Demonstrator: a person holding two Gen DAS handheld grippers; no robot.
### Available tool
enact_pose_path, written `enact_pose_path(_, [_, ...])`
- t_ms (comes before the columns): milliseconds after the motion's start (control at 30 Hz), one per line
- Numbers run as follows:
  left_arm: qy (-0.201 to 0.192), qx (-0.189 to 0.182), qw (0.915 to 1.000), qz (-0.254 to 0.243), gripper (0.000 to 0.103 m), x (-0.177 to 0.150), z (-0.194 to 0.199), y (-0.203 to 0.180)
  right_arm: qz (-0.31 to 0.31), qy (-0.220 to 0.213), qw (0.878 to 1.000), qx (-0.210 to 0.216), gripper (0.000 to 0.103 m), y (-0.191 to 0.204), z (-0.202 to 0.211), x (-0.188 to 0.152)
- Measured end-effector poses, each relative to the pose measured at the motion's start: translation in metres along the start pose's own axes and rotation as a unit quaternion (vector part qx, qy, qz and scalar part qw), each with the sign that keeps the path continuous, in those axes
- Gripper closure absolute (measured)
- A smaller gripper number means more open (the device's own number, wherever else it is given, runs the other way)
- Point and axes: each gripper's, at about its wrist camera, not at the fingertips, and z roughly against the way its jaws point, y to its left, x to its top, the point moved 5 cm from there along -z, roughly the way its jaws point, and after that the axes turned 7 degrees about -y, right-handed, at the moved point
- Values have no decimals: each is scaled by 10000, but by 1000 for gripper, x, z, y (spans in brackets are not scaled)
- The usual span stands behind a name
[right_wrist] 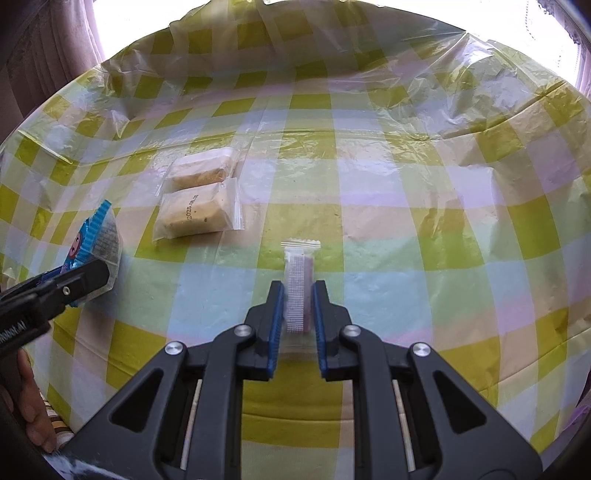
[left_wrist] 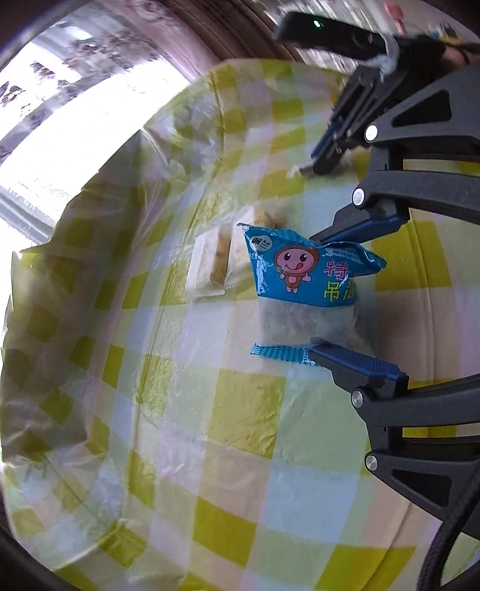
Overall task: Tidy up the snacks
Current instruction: 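Carry the blue packet and small white bar over the white box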
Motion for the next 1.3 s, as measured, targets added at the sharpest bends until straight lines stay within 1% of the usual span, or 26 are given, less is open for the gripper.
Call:
enact_pose_path(33, [19,-148,9998,152,51,-1,1,3,7,21,10000,7,84,1,0,-1])
enact_pose_path(100, [-2,-229,9995,222,51,-2,2,4,35,45,10000,24,84,4,0,-2])
enact_pose_path(233, [-54,-504,9979,394,53,-2,7,2,105,41,9999,81,84,11,5,-3])
enact_pose_path(400, [-110,-580,9972,459,53,-3,9,4,157,47,9996,212,84,24,14,-7])
enact_pose_path(600, [-150,-741,9960,470,53,-7,15,2,258,166,9993,213,84,40,25,-16])
enact_pose_path(700, [-275,-603,9973,316,53,-9,25,1,320,107,9993,129,84,44,34,-20])
enact_pose_path(800, [-320,-456,9983,148,53,-13,33,1,311,101,9994,100,84,45,41,-23])
enact_pose_path(967, [-286,-302,9991,-67,53,-24,46,-3,292,60,9996,18,84,46,56,-31])
enact_pose_path(1233, [-159,-191,9990,-382,52,-46,65,-20,236,-43,9996,-130,84,42,88,-47])
enact_pose_path(1267, [-165,-189,9988,-415,53,-48,67,-23,213,-50,9997,-144,84,40,92,-50])
enact_pose_path(1300, [-165,-210,9986,-447,57,-51,70,-26,190,-53,9997,-164,84,38,96,-52])
